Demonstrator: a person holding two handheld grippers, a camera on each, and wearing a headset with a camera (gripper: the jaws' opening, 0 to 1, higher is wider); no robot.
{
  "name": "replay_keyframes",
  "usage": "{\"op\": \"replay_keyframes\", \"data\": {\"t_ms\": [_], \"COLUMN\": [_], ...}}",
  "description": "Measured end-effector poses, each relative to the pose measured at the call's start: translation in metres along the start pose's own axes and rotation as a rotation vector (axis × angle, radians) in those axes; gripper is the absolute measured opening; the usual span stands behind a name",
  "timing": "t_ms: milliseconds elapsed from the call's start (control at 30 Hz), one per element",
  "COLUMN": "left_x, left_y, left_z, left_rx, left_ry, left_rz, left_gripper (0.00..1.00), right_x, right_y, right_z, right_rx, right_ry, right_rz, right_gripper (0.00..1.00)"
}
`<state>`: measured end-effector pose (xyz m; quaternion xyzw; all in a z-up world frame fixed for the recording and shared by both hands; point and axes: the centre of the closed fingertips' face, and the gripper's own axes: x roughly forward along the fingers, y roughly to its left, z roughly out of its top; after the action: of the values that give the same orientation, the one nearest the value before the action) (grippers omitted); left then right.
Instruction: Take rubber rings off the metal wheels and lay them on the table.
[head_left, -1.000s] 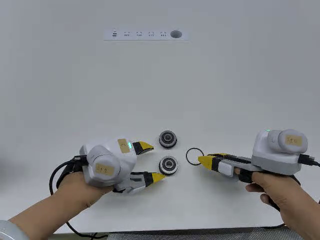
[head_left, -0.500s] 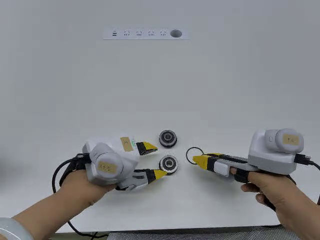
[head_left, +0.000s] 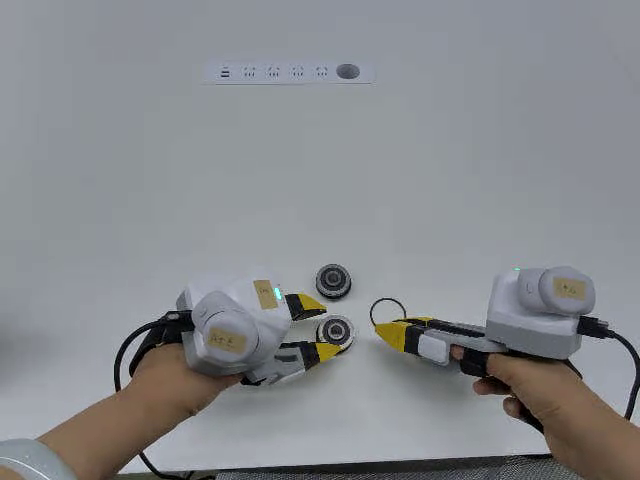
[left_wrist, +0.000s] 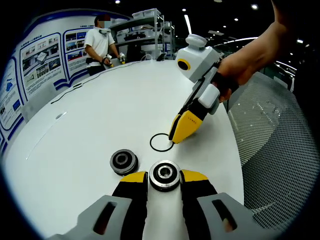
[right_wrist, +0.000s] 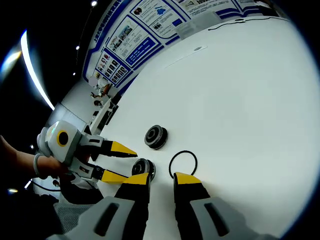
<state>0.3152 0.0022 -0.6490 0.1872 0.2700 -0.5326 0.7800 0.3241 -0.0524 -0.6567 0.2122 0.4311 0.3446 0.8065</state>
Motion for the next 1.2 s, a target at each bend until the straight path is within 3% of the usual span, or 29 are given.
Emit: {"op": "replay_keyframes", "data": {"t_ms": [600,1200], "left_x": [0.006,0.006], "left_y": [-0.002,-0.001], "left_z": [-0.002,-0.002], "left_rx": [0.025,0.027], "left_ry": [0.034,0.029], "left_rz": [-0.022,-0.03], "left_gripper": [0.14,0.13], "right_x": [0.009,0.024], "right_y": [0.014,0.025], "right_z": [-0.002,-0.008], "right_rx": [0.03,0.066], "right_ry": [0.011,0.062], "right_rz": [0.053,0.115], "right_gripper": [0.2,0.23]}}
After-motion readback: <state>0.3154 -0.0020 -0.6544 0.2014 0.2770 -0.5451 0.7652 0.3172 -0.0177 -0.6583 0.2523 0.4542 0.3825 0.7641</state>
